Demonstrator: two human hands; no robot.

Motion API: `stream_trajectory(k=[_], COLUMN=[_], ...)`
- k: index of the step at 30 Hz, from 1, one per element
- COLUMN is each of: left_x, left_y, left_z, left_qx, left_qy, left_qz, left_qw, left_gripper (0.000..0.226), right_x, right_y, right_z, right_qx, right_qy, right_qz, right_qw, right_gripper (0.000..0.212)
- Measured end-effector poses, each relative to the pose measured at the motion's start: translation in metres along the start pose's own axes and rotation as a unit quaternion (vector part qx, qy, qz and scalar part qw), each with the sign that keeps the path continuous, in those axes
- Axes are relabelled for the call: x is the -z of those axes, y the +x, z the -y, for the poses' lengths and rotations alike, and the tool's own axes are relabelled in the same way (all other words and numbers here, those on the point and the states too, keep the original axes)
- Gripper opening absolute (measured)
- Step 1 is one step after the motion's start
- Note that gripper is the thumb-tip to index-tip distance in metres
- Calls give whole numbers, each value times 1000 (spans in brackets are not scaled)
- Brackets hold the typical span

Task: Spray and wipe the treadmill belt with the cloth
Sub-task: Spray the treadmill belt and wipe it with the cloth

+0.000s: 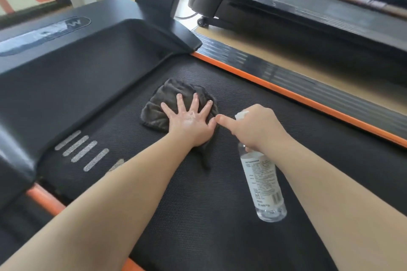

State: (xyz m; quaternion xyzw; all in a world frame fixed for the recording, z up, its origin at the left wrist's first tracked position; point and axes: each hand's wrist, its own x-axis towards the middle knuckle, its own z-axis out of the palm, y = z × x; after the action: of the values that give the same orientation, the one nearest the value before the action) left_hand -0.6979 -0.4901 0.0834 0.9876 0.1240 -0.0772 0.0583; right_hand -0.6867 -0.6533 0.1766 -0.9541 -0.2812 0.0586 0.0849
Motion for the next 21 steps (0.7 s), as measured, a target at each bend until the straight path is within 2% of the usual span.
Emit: stream_trajectory(k=[2, 5, 9, 11, 13, 17, 21], left_x=[-5, -12, -19, -21, -24, -33, -42], left_y=[-10, -34, -65, -70, -69, -86, -111], left_z=[-25, -75, -123, -129, -128, -156, -197], left_qx=[-81, -215, -339, -348, -329, -262, -252], left_qy=[-6, 8, 43, 55, 70, 73, 61], left_qz=[0, 25, 58, 48, 45, 53, 48], left_qw=[997, 976, 938, 935, 941, 961, 965], left_gripper=[66, 64, 61, 58, 59, 62, 63], right_x=[1, 3, 13, 15, 12, 12, 15], right_y=[-10, -33, -66, -84, -95, -128, -172], right_z=[-12, -35, -66, -82, -95, -129, -164], right_qx=[-9, -28, -182, -162, -117, -118, -191], right_qy=[-21, -42, 119, 59, -10, -41, 77], right_qz=[27, 59, 45, 41, 39, 31, -29], right_qw=[999, 997, 975, 984, 992, 992, 978], right_gripper=[78, 67, 50, 50, 60, 79, 65])
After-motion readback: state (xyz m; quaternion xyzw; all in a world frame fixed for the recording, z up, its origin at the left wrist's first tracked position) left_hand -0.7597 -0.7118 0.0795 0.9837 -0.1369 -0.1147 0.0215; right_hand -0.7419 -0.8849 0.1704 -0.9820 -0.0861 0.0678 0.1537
